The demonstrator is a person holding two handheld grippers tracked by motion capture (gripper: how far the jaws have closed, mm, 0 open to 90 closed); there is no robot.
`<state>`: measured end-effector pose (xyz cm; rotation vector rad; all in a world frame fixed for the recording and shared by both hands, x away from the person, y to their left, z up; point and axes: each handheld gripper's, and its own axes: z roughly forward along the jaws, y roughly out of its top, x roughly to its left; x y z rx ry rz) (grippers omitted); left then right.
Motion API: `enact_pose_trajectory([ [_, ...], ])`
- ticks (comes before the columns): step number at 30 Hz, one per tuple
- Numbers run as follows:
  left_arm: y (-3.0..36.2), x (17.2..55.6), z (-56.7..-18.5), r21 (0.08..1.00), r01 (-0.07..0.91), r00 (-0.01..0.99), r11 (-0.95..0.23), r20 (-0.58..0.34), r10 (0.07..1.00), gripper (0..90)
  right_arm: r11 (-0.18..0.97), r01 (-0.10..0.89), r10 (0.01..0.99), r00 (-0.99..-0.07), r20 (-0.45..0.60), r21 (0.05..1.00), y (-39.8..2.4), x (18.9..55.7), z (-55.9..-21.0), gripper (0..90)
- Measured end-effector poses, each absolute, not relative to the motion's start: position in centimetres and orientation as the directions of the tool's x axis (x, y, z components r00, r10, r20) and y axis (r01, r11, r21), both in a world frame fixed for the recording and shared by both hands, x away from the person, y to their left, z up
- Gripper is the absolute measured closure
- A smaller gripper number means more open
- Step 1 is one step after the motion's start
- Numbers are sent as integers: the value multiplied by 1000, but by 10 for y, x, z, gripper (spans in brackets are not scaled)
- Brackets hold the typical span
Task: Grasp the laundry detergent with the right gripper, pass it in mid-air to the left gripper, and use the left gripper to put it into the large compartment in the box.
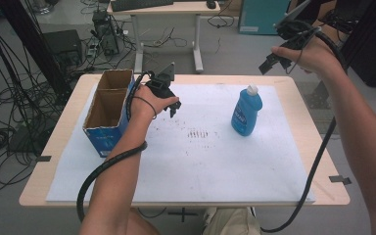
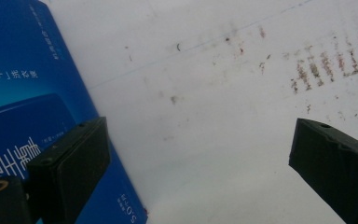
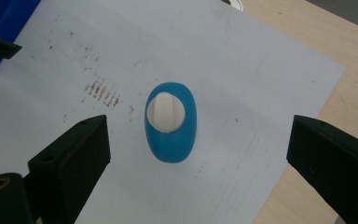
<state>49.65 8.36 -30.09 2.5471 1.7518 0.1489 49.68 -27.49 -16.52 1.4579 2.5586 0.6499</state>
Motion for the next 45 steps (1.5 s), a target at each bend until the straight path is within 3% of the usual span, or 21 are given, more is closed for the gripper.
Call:
enact_pose_trajectory([
  [25, 81, 495, -296, 147, 903, 402, -404, 43, 915, 58, 393, 740, 841, -529, 111, 546, -317, 424, -254, 37],
  [45, 89, 498, -302, 161, 896, 413, -413, 36, 910, 57, 344, 691, 844, -524, 112, 636, -294, 413, -318, 30],
])
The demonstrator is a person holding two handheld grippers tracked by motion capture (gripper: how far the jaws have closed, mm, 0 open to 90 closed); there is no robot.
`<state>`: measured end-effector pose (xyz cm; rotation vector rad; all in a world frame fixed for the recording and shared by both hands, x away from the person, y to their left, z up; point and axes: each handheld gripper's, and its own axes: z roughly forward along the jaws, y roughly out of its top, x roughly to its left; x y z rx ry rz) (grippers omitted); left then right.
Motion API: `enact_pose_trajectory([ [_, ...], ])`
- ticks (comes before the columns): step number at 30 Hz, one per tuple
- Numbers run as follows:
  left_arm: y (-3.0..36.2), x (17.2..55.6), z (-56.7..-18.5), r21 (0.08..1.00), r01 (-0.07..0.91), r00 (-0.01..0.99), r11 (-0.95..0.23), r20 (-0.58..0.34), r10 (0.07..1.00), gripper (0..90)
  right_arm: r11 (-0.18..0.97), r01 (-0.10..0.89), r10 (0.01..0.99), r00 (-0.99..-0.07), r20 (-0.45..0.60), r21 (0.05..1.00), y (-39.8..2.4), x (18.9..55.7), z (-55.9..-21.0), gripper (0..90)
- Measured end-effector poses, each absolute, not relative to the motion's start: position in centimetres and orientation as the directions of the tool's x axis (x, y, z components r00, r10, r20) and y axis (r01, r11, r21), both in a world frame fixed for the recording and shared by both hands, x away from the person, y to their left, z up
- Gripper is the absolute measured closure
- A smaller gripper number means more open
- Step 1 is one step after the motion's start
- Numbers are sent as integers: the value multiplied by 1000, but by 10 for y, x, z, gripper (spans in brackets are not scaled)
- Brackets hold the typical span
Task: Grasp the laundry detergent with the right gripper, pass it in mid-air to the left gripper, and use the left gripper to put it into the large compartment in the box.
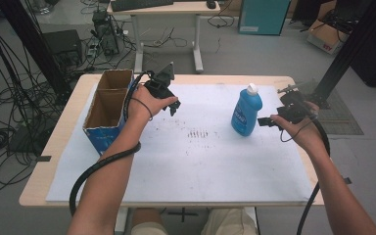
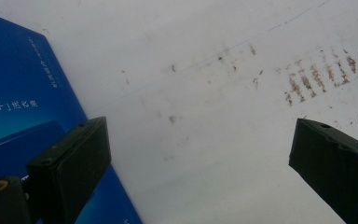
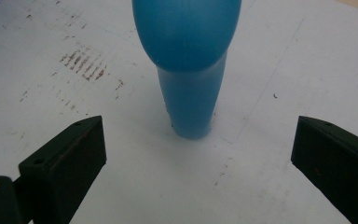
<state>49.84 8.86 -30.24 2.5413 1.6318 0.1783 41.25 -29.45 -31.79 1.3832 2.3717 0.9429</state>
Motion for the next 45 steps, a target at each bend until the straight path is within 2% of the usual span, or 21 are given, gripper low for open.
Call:
enact_pose_trajectory([
  [19, 95, 496, -304, 171, 896, 411, -410, 34, 911, 58, 336, 631, 851, -522, 62, 699, -267, 414, -351, 28],
  [45, 94, 500, -305, 179, 896, 408, -407, 34, 912, 58, 312, 622, 866, -497, 54, 718, -253, 428, -377, 25],
])
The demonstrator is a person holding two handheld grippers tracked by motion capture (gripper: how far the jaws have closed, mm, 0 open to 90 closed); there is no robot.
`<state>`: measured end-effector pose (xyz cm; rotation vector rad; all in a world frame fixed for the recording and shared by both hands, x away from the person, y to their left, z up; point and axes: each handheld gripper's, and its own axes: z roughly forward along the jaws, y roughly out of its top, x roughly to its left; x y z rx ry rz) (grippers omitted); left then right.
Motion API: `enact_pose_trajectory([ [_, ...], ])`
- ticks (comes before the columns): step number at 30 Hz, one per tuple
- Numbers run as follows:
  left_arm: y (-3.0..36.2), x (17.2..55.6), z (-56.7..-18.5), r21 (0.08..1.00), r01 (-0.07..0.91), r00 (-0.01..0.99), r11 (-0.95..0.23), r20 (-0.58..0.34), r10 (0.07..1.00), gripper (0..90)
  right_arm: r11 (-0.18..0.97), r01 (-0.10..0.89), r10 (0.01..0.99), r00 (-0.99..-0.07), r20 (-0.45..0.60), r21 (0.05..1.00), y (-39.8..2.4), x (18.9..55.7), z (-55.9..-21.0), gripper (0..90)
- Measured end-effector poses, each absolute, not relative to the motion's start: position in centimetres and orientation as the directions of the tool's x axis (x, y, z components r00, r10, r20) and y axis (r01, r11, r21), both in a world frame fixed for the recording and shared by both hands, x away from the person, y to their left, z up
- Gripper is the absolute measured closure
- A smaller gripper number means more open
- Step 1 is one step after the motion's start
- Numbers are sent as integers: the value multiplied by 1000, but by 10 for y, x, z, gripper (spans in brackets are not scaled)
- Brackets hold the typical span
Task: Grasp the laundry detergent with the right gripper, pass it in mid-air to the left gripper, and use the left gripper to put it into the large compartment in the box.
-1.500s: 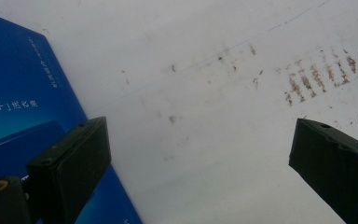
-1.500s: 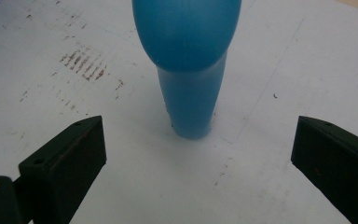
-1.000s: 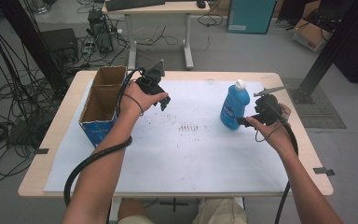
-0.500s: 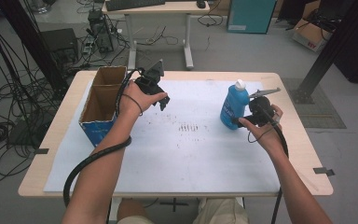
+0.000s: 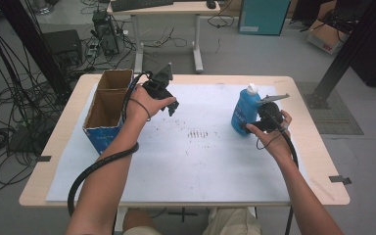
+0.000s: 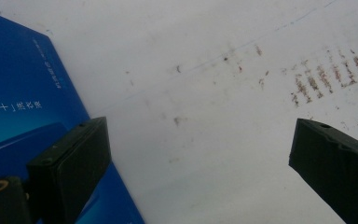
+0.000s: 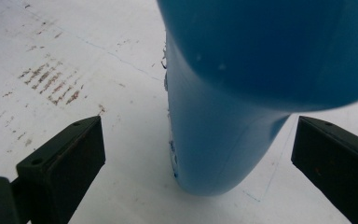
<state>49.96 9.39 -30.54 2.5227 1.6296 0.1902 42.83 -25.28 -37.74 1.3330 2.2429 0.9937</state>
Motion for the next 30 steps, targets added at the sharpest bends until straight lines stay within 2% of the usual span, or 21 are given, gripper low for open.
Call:
enact_pose_trajectory([
  [30, 90, 500, -303, 185, 891, 416, -415, 35, 908, 58, 286, 575, 865, -499, 52, 767, -252, 434, -388, 22],
])
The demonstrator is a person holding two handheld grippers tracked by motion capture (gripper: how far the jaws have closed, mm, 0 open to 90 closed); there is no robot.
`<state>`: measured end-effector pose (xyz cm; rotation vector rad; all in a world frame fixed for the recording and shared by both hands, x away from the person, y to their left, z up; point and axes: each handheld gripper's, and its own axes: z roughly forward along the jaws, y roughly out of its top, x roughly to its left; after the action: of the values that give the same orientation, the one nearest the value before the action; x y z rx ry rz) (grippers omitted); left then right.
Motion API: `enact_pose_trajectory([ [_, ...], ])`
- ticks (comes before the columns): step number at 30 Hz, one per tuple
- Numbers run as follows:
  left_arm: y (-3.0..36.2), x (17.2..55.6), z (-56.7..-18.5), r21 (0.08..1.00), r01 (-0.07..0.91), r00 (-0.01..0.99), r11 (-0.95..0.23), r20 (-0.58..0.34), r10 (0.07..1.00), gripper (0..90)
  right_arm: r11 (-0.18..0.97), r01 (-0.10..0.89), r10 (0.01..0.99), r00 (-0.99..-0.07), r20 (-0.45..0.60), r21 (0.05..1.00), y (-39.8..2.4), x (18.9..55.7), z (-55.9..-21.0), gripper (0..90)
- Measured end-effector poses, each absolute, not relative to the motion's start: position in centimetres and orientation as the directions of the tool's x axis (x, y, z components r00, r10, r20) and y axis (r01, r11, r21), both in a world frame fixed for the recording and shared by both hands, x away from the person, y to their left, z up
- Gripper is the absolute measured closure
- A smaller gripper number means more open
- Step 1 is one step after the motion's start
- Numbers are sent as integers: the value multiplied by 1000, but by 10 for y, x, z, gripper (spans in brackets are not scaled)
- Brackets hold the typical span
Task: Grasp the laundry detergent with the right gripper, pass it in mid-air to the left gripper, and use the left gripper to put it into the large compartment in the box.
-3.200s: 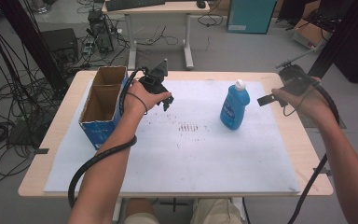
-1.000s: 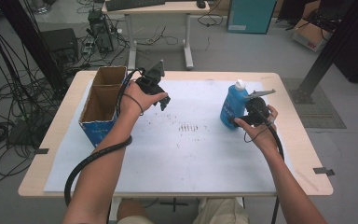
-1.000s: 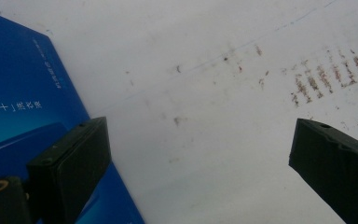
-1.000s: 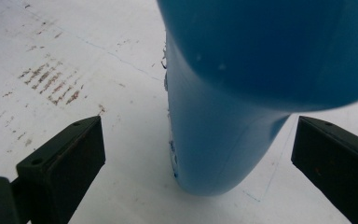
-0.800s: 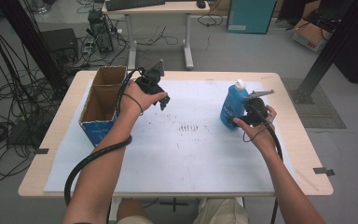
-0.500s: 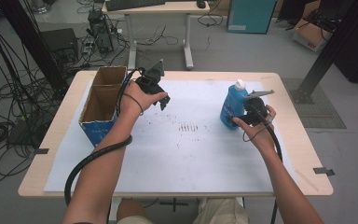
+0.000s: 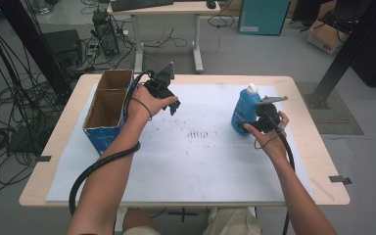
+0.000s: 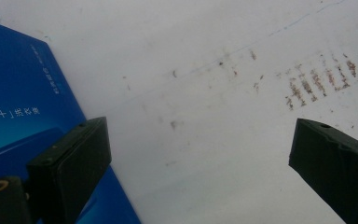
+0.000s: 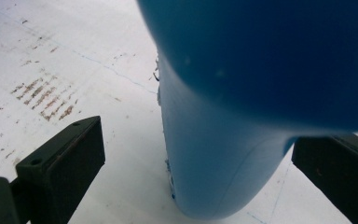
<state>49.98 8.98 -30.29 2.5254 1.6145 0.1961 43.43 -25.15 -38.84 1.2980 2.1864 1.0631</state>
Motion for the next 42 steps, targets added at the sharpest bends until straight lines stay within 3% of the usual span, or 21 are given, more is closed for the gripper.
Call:
enact_pose_trajectory([
  [42, 93, 498, -300, 190, 890, 416, -415, 37, 909, 58, 273, 531, 856, -515, 49, 802, -249, 438, -390, 18],
])
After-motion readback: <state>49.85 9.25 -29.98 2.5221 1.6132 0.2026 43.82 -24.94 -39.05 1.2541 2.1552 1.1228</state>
